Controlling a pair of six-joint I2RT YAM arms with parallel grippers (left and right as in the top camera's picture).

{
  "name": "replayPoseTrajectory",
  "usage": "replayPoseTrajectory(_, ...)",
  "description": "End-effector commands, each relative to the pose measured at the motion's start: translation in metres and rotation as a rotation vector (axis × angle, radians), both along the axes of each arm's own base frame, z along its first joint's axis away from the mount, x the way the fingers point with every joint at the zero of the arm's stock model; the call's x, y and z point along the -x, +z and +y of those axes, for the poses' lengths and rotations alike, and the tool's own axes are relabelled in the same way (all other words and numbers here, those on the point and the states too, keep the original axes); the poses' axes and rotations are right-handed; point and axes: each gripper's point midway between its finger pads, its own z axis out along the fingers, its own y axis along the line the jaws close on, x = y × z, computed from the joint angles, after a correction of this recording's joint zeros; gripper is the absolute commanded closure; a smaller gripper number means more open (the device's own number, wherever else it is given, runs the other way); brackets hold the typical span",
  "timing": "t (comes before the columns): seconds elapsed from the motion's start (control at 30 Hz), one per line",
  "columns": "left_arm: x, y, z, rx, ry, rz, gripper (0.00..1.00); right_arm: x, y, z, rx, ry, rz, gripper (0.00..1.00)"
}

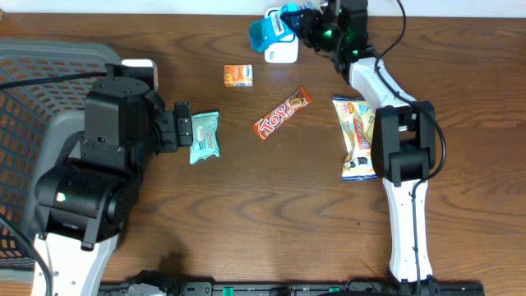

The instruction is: Scan the item barcode

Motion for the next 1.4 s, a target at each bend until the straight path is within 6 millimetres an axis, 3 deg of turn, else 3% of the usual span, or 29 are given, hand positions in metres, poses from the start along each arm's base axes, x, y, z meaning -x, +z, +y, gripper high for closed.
replayPoseTrajectory(0.0,-0.001,-0.001,0.003,-0.008,0.011,0.003,0.02,0.005,0.032,0.004,-0.032,0.064,-0.066,0.99)
replayPoseTrajectory(0.1,-0.001,-0.001,0.003,-0.008,0.011,0.003,0.02,0.008,0.041,-0.002,-0.013,0.098,-0.095,0.98)
replayPoseTrajectory(0.27,-0.001,-0.001,0.003,-0.008,0.011,0.003,0.02,0.015,0.059,-0.031,0.069,0.081,-0.070,0.98)
replayPoseTrajectory(0.43,-0.001,-0.001,0.003,-0.008,0.011,0.003,0.02,0.034,0.110,-0.072,0.186,0.012,-0.078,0.98)
replayPoseTrajectory(0.57,-0.001,-0.001,0.003,-0.008,0.011,0.003,0.02,0.063,0.150,-0.116,0.269,-0.064,-0.043,0.99)
replayPoseTrajectory(0.67,-0.001,-0.001,0.003,-0.008,0.011,0.003,0.02,0.082,0.151,-0.172,0.402,-0.213,0.060,0.98)
replayPoseTrajectory(0.87,-0.001,-0.001,0.003,-0.008,0.011,0.003,0.02,0.134,0.105,-0.328,0.730,-0.641,0.428,0.99)
replayPoseTrajectory(0.97,-0.001,-0.001,0.003,-0.008,0.011,0.003,0.02,0.173,0.086,-0.400,0.913,-0.831,0.611,0.99)
replayPoseTrajectory(1.07,-0.001,-0.001,0.003,-0.008,0.011,0.003,0.02,0.212,0.083,-0.461,1.118,-1.003,0.745,0.99)
replayPoseTrajectory(1.2,-0.001,-0.001,0.003,-0.008,0.011,0.003,0.02,0.245,0.096,-0.508,1.214,-1.221,0.827,0.99)
replayPoseTrajectory(1.37,-0.001,-0.001,0.003,-0.008,0.011,0.003,0.02,0.259,0.102,-0.547,1.152,-1.387,0.831,0.99)
